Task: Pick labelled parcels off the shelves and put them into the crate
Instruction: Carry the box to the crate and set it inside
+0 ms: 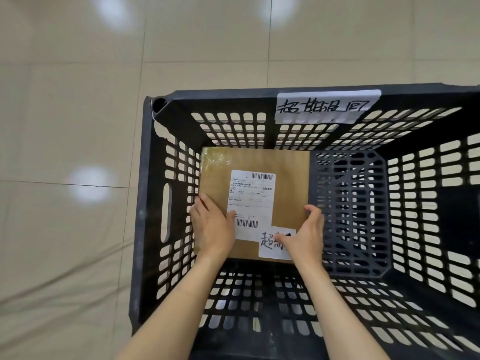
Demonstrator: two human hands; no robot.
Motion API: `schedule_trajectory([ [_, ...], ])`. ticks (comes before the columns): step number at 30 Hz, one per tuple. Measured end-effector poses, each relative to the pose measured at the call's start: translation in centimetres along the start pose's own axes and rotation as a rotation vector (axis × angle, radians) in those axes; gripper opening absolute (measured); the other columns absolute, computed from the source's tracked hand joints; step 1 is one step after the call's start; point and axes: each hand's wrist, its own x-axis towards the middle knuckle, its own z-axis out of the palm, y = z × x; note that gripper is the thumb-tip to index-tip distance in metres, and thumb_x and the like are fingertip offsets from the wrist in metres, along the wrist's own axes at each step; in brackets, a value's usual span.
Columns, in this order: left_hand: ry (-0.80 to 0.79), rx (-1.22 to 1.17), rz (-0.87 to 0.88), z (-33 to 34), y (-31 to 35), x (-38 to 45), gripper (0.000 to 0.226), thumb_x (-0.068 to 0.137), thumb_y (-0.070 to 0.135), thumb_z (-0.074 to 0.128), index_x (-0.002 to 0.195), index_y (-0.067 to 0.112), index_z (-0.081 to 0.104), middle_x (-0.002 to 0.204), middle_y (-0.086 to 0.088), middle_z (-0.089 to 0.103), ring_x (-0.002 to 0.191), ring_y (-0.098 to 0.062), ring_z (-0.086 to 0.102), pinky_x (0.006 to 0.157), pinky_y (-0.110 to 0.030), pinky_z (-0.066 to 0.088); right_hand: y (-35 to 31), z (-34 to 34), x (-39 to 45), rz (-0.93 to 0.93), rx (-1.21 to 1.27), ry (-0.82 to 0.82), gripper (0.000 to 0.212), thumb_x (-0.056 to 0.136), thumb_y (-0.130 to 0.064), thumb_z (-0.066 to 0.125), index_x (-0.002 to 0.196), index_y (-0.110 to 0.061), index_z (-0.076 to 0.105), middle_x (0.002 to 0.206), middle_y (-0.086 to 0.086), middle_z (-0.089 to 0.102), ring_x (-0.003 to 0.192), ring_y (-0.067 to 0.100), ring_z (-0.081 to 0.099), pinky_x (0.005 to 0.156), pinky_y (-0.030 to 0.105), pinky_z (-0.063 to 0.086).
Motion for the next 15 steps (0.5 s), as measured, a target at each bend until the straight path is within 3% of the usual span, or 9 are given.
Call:
schedule_trajectory([
  [5, -0.008, 0.062, -0.001, -0.6, 0.5, -0.7, 0.072, 0.091, 0.037, 0.054, 0.143, 0.002, 0.019, 0.151, -0.021, 0.020, 0.136, -0.033, 0.022, 0.110, -0.041, 0.029, -0.8, 0.1, -0.3, 0.000, -0.104, -0.033, 0.087, 0.069, -0.012, 0.081, 0.137, -0.014, 0.026, 0.141, 0.013, 0.032, 0.122, 0.032, 0.047, 0.095, 0.042, 0.042],
  [8, -0.018, 0.040, 0.034, -2.5, 1.0, -1.9, 0.060, 0.090, 0.032, 0.057, 0.139, 0.009, 0.030, 0.150, -0.017, 0.021, 0.135, -0.031, 0.028, 0.106, -0.042, 0.035, -2.6, -0.1, -1.5, 0.032, -0.147, -0.020, 0.091, 0.073, -0.015, 0.077, 0.143, -0.017, 0.020, 0.142, 0.015, 0.027, 0.126, 0.035, 0.037, 0.104, 0.046, 0.037],
  [15, 0.111, -0.054, 0.121, -9.0, 2.2, -6.2, 0.050, 0.088, 0.029, 0.057, 0.131, 0.010, 0.040, 0.141, -0.013, 0.036, 0.124, -0.026, 0.040, 0.093, -0.036, 0.044, -7.4, -3.8, -5.8, -0.057, -0.139, 0.040, 0.089, 0.073, -0.013, 0.076, 0.144, -0.015, 0.021, 0.144, 0.016, 0.026, 0.131, 0.034, 0.029, 0.107, 0.047, 0.035],
])
